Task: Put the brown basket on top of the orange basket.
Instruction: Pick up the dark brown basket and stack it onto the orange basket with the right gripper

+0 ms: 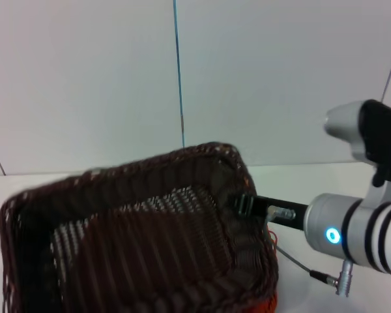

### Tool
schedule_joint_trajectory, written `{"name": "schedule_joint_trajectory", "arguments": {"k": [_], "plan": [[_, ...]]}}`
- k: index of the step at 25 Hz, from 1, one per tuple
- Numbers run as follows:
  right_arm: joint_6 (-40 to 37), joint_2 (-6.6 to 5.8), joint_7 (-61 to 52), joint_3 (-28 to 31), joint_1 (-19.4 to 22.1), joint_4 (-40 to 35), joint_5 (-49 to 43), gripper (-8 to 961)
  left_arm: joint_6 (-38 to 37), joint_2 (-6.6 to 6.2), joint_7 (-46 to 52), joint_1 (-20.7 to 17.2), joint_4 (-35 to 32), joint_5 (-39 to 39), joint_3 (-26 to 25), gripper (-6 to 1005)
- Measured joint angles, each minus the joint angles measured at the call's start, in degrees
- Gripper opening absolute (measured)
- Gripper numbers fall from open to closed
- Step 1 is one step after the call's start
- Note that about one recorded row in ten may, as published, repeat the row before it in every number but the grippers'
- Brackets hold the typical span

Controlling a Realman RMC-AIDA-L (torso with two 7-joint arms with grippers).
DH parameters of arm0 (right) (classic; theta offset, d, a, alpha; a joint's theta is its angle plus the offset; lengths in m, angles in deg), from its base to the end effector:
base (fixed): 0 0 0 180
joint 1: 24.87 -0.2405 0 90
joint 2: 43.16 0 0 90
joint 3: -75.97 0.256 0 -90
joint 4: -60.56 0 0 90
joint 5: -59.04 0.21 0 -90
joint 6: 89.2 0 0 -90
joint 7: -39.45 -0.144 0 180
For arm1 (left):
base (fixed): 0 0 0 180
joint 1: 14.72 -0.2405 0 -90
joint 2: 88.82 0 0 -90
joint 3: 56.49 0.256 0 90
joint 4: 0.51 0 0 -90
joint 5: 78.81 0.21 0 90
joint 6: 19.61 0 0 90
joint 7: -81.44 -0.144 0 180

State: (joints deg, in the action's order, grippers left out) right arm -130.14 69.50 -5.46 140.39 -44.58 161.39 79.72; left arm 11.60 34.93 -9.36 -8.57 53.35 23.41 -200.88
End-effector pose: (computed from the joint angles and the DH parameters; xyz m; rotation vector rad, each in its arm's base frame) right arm 0.0877 0.3320 -0.0276 -1.4598 -2.0773 -0.8201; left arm -0.4552 0.2608 0.1223 -1.3365 -1.0927 -0.1849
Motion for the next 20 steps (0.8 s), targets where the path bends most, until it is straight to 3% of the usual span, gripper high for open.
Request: {"name": "schedule_joint_trajectory", "arguments": {"k": [6,11,16,20], "plan": [[6.7,2.06,-0.1,2.0,6.0,-1.3,0.4,133,0.0,0.00,0.0,-0.3,-0.2,0.1,0.0,858],[10.8,2.12,-0.2,2.6,7.0,-3.7,4.0,133,0.0,0.00,0.0,-0.2,0.0,0.1,0.0,858],[16.0,1.01,-0.1,1.4,7.1,-7.0,9.2,133,0.0,0.00,0.0,-0.1,0.0,0.1,0.0,858],[18.3,1.69,-0.1,1.0,7.6,-8.6,10.2,133,0.0,0.00,0.0,-0.2,0.0,0.1,0.0,858]]}}
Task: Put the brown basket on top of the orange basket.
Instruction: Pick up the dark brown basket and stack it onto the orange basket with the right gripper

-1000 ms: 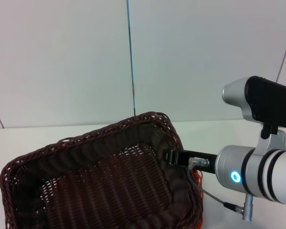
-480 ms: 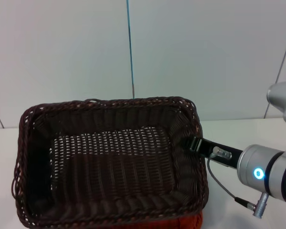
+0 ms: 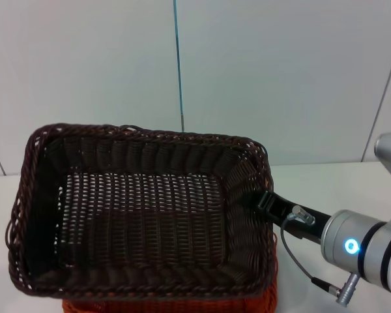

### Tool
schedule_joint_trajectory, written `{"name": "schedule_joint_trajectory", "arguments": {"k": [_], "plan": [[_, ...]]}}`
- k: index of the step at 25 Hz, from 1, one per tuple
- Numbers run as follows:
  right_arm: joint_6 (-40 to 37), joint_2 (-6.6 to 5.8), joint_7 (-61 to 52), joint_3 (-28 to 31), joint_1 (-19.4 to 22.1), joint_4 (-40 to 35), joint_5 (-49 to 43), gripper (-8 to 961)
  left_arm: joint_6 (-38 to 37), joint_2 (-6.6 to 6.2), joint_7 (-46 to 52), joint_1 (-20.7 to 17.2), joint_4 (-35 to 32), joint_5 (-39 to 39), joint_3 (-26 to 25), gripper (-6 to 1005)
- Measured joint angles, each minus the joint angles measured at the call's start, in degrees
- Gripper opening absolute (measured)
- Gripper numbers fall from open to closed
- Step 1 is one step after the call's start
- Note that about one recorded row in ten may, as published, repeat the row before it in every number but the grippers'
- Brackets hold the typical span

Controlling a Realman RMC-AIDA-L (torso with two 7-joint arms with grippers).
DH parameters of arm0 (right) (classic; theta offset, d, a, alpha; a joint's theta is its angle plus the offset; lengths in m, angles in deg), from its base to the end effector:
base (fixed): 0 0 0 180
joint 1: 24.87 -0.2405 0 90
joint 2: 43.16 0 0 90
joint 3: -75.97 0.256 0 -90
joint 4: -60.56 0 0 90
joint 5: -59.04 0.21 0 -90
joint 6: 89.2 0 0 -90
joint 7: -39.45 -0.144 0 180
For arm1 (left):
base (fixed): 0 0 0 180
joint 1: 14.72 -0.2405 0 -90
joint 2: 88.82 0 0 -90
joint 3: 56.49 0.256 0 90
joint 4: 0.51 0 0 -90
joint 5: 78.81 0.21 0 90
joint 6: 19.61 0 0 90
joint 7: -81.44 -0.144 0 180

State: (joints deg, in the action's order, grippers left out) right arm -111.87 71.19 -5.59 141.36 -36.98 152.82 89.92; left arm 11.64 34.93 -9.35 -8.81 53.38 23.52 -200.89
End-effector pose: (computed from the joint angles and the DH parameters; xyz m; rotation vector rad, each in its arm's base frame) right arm 0.1269 0.3354 -0.0334 -1.6046 -1.7320 -0.6744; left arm -0.4563 0.2589 0.1223 -1.3355 -1.0947 -0.1805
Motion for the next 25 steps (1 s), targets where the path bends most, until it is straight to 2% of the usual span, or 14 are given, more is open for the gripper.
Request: {"name": "schedule_joint_trajectory", "arguments": {"k": [15,20,25], "plan": [[2.8,1.65,-0.1,-0.5,2.1,-4.9,-1.2,133,-0.1,0.00,0.0,0.1,0.0,0.0,0.0,858],[2.7,4.00,-0.2,-0.8,2.0,-7.1,-6.6,133,0.0,0.00,0.0,0.3,0.0,0.0,0.0,858],[3.2,4.38,-0.3,-1.8,1.5,-8.5,-7.8,134,-0.1,0.00,-0.1,0.4,0.0,0.0,0.0,858]]}}
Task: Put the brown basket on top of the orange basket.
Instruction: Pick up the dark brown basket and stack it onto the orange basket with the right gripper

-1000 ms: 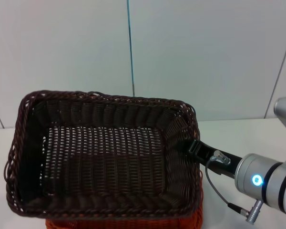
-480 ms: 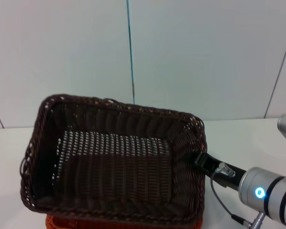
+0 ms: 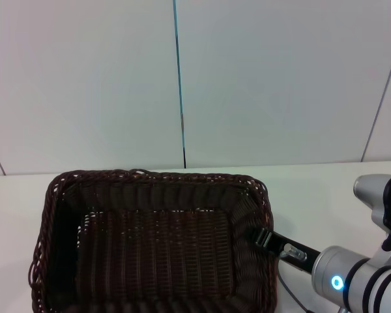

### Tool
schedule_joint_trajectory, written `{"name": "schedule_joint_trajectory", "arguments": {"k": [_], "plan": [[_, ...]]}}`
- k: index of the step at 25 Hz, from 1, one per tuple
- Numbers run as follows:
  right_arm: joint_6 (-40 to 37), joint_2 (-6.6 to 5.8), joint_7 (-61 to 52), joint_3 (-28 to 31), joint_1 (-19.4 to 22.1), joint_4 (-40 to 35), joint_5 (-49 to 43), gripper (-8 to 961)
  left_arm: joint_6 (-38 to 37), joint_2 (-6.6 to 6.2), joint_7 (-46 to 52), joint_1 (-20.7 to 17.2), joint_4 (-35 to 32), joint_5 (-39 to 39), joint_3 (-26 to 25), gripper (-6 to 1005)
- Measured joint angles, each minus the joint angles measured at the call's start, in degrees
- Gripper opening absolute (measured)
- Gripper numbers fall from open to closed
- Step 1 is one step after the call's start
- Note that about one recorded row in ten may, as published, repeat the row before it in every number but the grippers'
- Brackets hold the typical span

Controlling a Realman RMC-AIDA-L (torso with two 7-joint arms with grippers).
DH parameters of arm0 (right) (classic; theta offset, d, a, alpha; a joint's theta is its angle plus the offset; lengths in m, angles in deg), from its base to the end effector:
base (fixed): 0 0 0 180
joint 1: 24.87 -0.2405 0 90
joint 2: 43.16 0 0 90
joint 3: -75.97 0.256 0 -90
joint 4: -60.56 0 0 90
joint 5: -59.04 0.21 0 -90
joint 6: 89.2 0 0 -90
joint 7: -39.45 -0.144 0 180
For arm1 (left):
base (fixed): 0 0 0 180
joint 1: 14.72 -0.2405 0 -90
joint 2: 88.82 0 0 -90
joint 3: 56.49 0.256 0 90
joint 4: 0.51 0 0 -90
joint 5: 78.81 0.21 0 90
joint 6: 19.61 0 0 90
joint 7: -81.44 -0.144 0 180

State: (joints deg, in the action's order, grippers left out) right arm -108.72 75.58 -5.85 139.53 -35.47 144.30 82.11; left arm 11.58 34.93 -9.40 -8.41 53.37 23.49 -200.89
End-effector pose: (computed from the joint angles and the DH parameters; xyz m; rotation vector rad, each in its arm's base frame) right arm 0.1575 0.3296 -0.0690 -1.6508 -1.7631 -0.7771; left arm -0.4546 0.2620 0.1224 -1.3387 -1.0898 -0.1849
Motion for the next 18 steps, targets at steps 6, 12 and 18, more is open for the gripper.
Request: {"name": "schedule_joint_trajectory", "arguments": {"k": [6,12,18], "plan": [[1.3,0.08,-0.1,0.0,0.5,-0.6,-1.3,134,-0.1,0.00,-0.1,-0.1,0.0,0.0,0.0,858],[1.9,0.25,-0.1,-0.5,0.6,-0.4,-4.5,133,-0.2,0.00,-0.2,-0.3,0.0,0.0,0.0,858],[2.0,0.13,-0.1,-1.6,0.3,-0.1,-6.5,133,-0.2,-0.05,-0.2,-0.3,0.0,0.0,0.0,858]]}}
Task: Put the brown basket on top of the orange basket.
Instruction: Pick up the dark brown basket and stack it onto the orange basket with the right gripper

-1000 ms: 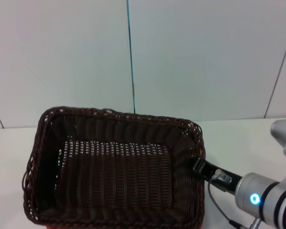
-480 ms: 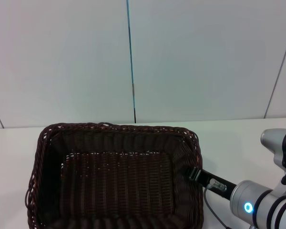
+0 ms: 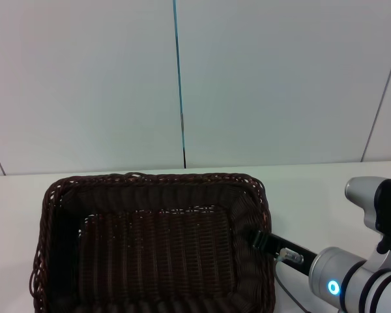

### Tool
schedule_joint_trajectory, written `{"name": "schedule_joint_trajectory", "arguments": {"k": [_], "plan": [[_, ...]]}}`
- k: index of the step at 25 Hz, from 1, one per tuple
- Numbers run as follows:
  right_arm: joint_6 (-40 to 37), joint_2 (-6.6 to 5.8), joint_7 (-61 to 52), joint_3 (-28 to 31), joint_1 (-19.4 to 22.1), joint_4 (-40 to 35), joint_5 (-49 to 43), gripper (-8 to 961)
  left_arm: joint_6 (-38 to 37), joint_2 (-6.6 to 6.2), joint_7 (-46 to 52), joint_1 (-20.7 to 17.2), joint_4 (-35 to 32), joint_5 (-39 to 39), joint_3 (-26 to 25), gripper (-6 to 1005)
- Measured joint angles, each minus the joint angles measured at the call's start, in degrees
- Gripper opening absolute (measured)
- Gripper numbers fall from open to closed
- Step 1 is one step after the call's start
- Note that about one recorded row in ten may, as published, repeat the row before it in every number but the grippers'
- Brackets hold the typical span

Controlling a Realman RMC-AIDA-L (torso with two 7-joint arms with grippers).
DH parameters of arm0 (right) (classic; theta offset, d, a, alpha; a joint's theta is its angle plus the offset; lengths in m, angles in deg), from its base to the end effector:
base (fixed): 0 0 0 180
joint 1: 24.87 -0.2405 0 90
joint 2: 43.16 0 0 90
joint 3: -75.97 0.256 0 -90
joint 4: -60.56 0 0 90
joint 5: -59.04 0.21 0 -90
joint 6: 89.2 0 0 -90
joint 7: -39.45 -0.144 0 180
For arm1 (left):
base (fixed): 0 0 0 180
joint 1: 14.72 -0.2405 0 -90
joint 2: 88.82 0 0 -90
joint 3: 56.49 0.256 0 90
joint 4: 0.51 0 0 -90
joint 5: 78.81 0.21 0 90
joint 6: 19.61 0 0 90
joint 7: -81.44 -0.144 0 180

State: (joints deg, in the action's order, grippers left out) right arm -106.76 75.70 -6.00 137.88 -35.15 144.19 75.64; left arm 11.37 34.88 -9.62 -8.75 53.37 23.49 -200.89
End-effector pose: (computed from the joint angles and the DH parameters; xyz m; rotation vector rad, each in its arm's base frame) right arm 0.1555 0.3276 -0.0716 -1.5450 -1.8506 -0.8381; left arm -0.4566 0.2592 0.1232 -1.3340 -1.0902 -0.1750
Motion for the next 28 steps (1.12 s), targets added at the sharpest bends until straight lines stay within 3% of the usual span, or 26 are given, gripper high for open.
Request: {"name": "schedule_joint_trajectory", "arguments": {"k": [10,18,28], "plan": [[2.6,-0.46,0.0,-0.5,0.5,0.2,-0.1,134,0.0,-0.12,0.0,0.0,0.1,0.0,0.0,858],[5.3,-0.84,0.0,-1.4,0.3,-0.9,-1.4,484,0.0,-0.13,0.0,0.0,0.3,0.0,-0.3,858],[5.1,-0.62,0.0,-2.0,1.5,0.8,-5.0,666,-0.2,-0.13,0.2,0.1,0.4,0.0,-0.5,858]]}}
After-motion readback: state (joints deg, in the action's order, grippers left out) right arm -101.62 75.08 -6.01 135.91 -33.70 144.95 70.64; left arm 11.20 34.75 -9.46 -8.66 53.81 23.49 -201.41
